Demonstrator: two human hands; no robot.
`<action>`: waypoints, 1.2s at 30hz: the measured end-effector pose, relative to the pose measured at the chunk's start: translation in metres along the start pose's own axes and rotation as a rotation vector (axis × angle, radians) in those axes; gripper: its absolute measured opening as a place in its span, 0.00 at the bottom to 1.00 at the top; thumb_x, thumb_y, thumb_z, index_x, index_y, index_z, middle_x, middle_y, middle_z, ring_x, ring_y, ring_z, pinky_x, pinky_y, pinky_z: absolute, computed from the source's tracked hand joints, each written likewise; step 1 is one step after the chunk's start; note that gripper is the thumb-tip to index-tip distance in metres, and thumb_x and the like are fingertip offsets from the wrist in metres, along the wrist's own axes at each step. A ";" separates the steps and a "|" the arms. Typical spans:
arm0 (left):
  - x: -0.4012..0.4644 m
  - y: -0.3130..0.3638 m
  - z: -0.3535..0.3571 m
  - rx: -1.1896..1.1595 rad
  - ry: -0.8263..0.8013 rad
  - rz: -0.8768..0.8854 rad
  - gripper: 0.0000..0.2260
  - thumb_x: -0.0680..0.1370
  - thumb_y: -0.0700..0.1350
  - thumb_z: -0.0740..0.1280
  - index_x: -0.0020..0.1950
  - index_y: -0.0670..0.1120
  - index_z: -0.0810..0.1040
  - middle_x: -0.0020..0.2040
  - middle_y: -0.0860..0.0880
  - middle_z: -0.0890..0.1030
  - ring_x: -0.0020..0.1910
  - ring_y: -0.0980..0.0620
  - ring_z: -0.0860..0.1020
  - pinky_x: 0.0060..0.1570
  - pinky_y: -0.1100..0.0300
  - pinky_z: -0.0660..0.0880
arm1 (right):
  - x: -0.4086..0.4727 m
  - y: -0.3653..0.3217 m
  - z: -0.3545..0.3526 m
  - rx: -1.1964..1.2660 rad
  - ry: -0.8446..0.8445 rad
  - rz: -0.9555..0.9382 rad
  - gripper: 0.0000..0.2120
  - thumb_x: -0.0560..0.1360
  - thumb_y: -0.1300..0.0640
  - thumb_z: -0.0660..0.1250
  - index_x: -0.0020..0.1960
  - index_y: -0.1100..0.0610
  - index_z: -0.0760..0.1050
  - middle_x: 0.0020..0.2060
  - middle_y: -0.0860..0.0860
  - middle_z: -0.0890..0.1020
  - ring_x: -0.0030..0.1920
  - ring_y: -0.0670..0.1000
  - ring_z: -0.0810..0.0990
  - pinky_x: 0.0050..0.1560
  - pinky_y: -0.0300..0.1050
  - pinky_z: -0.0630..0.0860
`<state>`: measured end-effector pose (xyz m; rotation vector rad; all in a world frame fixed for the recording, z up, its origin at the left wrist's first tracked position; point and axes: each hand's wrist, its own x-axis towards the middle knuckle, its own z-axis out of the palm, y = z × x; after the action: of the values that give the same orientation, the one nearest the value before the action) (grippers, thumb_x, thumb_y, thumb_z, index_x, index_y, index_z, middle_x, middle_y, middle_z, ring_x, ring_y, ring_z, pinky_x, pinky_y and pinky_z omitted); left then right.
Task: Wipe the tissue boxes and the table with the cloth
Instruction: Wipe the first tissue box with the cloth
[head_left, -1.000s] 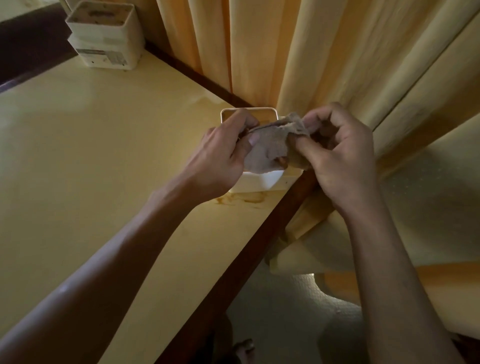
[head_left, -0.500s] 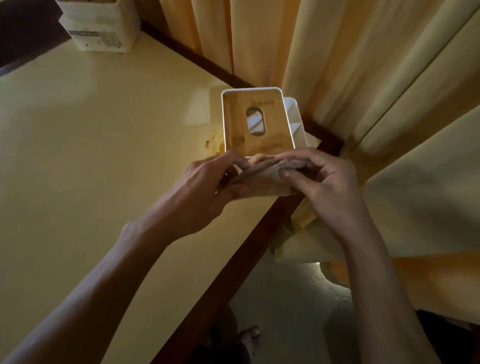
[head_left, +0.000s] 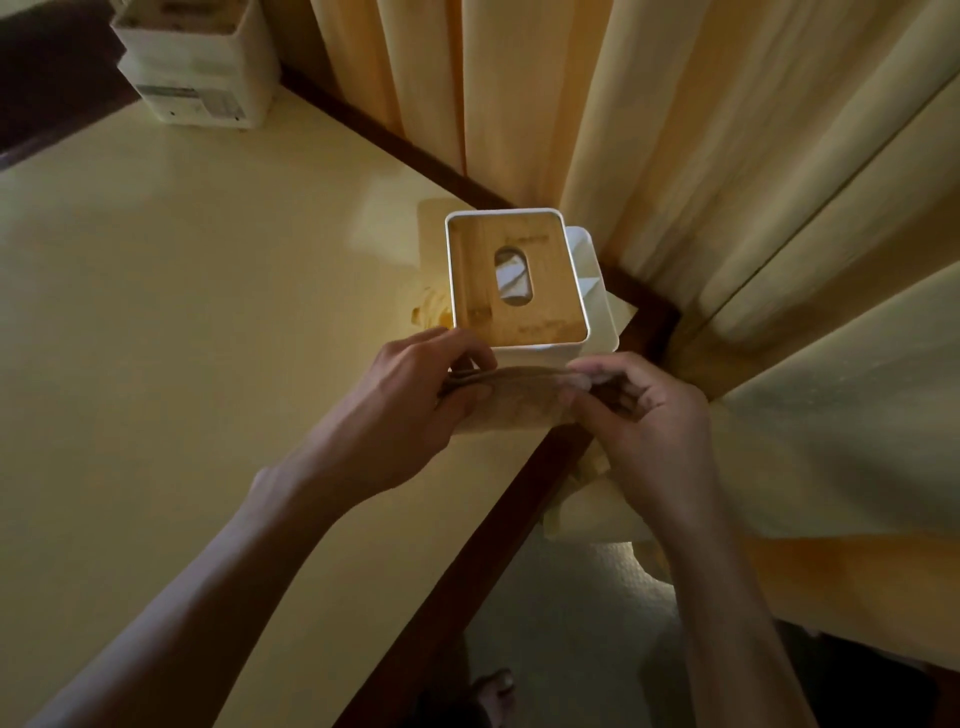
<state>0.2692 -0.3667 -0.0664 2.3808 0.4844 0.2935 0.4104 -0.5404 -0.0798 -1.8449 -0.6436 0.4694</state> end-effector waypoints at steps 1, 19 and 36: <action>0.005 0.000 0.000 0.001 0.029 0.005 0.07 0.80 0.43 0.70 0.57 0.51 0.80 0.51 0.59 0.78 0.49 0.65 0.77 0.47 0.74 0.73 | 0.006 -0.002 0.001 -0.016 0.031 -0.007 0.08 0.76 0.59 0.75 0.53 0.49 0.84 0.47 0.44 0.85 0.51 0.46 0.84 0.49 0.44 0.83; 0.074 -0.050 -0.012 -0.124 -0.064 -0.167 0.56 0.65 0.73 0.71 0.82 0.51 0.45 0.80 0.52 0.62 0.79 0.47 0.58 0.75 0.30 0.48 | 0.056 -0.008 0.030 -0.423 0.215 -0.162 0.12 0.80 0.57 0.70 0.62 0.61 0.81 0.54 0.54 0.82 0.55 0.51 0.79 0.54 0.40 0.73; 0.097 -0.033 -0.029 0.095 -0.095 -0.275 0.64 0.57 0.76 0.75 0.81 0.50 0.46 0.76 0.46 0.61 0.74 0.46 0.62 0.71 0.44 0.66 | 0.049 0.010 0.063 -0.429 0.444 -0.273 0.12 0.83 0.55 0.65 0.63 0.59 0.79 0.54 0.55 0.82 0.52 0.51 0.80 0.47 0.48 0.82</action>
<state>0.3383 -0.2866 -0.0588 2.3693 0.7857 0.0342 0.4128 -0.4669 -0.1115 -2.1246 -0.7080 -0.2788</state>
